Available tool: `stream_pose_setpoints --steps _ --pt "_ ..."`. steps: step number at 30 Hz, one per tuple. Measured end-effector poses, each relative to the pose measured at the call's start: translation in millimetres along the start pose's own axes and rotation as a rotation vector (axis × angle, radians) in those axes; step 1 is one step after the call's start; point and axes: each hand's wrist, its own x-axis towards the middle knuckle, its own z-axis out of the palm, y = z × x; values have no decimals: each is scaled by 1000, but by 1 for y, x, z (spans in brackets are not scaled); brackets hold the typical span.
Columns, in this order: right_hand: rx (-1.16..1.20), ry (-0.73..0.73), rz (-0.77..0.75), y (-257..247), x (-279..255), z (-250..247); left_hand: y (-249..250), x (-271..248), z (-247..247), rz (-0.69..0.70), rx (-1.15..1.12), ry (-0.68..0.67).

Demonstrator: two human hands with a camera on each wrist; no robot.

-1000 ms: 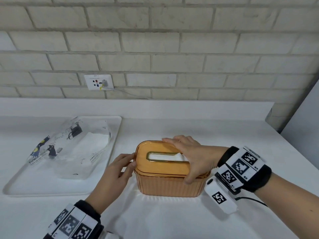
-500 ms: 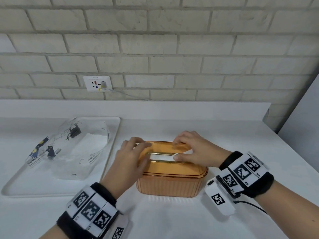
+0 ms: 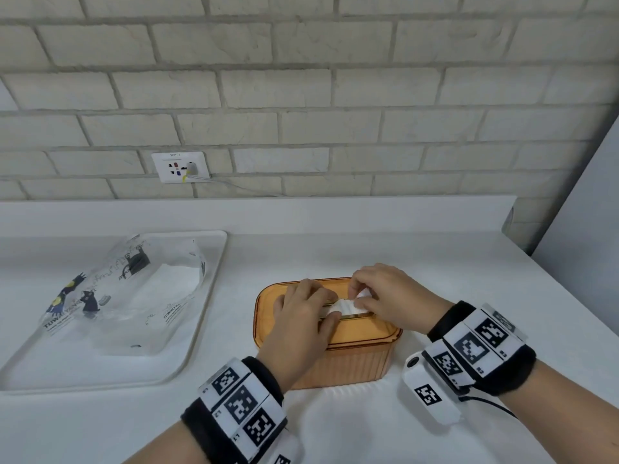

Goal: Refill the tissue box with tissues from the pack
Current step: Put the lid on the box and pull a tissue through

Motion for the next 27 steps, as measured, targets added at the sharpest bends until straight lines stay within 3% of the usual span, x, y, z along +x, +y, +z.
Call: stream_pose_setpoints --steps 6,9,13,18,27 --pt "161 103 -29 6 -12 -10 7 18 -9 -53 53 -163" --pt "248 87 10 11 -19 -11 8 31 -15 -56 68 -250" --pt "171 42 26 7 -18 -10 12 42 -24 15 73 -378" --pt "37 -42 -3 2 -6 -4 14 47 -28 21 74 -398" --pt "196 -13 -92 10 -12 -8 -2 53 -38 98 54 -546"
